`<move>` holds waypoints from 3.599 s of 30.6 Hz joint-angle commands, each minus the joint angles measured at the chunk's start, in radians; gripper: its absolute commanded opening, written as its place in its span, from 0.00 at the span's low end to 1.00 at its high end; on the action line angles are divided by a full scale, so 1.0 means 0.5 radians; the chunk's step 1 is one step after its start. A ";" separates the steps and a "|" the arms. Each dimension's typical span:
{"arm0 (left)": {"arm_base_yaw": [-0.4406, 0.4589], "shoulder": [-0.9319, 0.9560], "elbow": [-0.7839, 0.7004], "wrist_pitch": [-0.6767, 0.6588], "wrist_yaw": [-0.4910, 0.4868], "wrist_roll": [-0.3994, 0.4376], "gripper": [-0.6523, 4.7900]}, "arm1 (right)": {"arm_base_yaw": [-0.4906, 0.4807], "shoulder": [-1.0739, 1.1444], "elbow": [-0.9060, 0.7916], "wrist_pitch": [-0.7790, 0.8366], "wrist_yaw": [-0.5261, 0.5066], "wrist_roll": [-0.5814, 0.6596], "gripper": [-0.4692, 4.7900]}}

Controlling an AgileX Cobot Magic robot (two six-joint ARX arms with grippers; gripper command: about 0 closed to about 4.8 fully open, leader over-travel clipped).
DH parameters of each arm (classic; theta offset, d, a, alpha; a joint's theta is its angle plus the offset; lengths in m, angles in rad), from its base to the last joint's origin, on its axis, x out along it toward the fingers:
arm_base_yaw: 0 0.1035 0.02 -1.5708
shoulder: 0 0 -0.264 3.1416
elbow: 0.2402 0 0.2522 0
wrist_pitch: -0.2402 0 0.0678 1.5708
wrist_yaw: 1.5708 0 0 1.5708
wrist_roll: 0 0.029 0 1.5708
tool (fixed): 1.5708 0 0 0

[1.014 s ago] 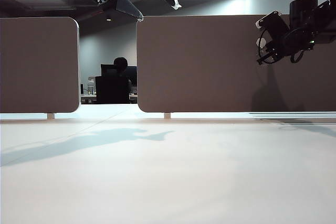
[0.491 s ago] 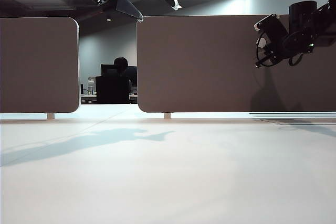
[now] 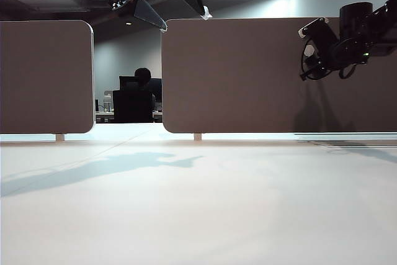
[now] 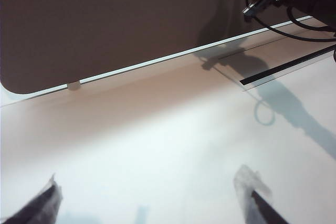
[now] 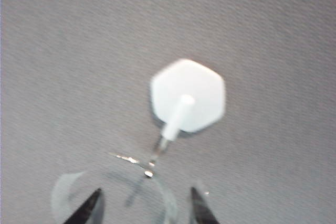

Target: Hang the earring on the hook.

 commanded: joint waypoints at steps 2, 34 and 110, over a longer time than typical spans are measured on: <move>0.002 -0.005 0.006 0.016 -0.007 0.016 1.00 | 0.000 -0.014 0.012 0.024 -0.001 0.006 0.44; 0.025 -0.713 0.006 -0.537 -0.146 0.014 0.11 | 0.145 -0.869 0.008 -1.833 -0.107 0.631 0.08; 0.024 -2.890 -2.792 0.311 0.031 -0.316 0.11 | 1.056 -4.831 -4.530 -0.896 -0.053 1.368 0.09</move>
